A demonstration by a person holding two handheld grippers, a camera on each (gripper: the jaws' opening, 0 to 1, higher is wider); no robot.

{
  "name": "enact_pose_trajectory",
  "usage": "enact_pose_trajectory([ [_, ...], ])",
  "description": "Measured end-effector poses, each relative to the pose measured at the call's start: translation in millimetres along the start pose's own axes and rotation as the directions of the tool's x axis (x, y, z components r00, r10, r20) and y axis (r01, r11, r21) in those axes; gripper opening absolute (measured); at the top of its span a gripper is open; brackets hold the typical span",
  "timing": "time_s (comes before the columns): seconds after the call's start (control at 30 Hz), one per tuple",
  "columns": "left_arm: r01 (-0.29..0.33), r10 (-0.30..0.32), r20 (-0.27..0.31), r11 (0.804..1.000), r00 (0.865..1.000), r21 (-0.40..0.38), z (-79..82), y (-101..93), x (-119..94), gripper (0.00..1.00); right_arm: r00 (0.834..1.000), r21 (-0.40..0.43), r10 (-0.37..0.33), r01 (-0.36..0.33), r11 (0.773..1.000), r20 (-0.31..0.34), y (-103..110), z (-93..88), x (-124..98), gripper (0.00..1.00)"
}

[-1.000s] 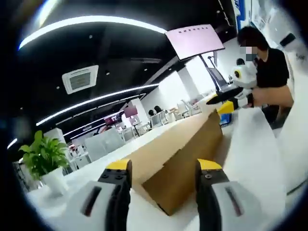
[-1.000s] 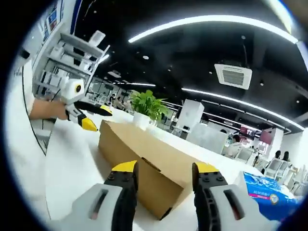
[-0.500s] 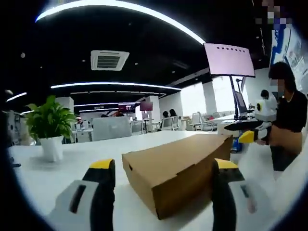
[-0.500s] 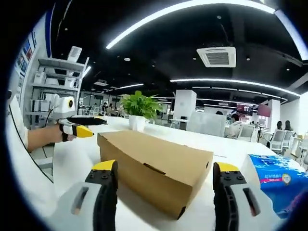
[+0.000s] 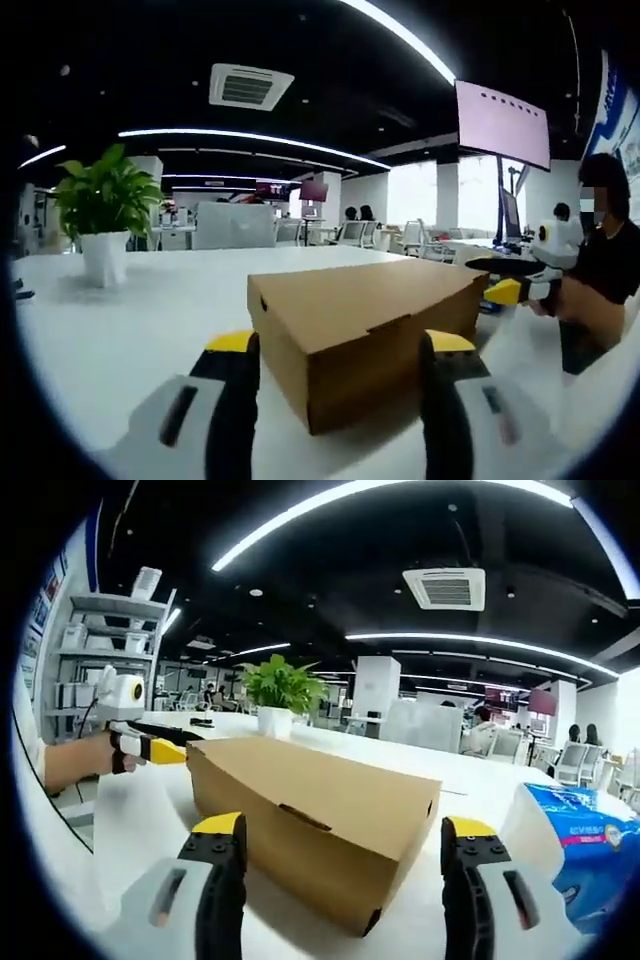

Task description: Operate the shoe box by opening the lid, removing the specified soft item, and placing it in the target area until the item is outside and the box remains undamaged.

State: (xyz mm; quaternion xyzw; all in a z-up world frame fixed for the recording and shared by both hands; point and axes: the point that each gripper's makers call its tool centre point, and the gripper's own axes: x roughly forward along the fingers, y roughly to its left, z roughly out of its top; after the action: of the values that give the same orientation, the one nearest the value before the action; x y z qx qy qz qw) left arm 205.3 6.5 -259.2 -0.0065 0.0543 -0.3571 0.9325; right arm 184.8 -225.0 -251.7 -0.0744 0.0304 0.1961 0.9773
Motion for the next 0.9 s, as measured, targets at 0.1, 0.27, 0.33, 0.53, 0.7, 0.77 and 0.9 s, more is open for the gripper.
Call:
enact_pose_trajectory([
  [0.1, 0.013, -0.013, -0.015, 1.0, 1.0, 0.019, -4.5, -4.0, 1.7, 0.64, 1.0, -0.008, 0.022, -0.022, 1.0, 0.005, 2.6, -0.3, 4.3, 0.81],
  [0.27, 0.044, -0.044, -0.013, 0.998, 0.999, 0.046, -4.0, -10.0, 3.3, 0.65, 0.998, 0.016, 0.053, -0.053, 0.998, -0.026, 3.3, -9.3, 9.6, 0.78],
  [0.33, 0.03, -0.029, -0.024, 0.997, 0.999, 0.065, -5.3, -9.0, 4.2, 0.63, 0.998, 0.029, 0.058, -0.057, 0.998, -0.025, 3.8, -10.2, 9.4, 0.76],
  [0.53, -0.018, 0.02, -0.022, 0.998, 1.0, 0.067, -4.5, -1.0, 5.5, 0.52, 0.998, 0.007, 0.054, -0.054, 0.999, -0.02, 2.7, -9.9, 8.1, 0.73],
  [0.7, -0.032, 0.032, -0.011, 0.997, 0.999, 0.07, -5.4, 0.2, 7.9, 0.51, 0.999, -0.045, 0.042, -0.043, 0.998, -0.022, 3.8, -13.0, 9.9, 0.73],
  [0.77, -0.031, 0.031, -0.006, 0.997, 0.999, 0.071, -5.3, 0.6, 7.6, 0.51, 0.999, -0.041, 0.042, -0.043, 0.998, -0.021, 1.7, -12.8, 10.0, 0.73],
  [0.9, -0.028, 0.028, -0.002, 0.997, 1.0, 0.075, -5.5, 0.1, 7.0, 0.51, 0.999, -0.036, 0.045, -0.046, 0.998, -0.026, 2.3, -12.9, 9.9, 0.72],
])
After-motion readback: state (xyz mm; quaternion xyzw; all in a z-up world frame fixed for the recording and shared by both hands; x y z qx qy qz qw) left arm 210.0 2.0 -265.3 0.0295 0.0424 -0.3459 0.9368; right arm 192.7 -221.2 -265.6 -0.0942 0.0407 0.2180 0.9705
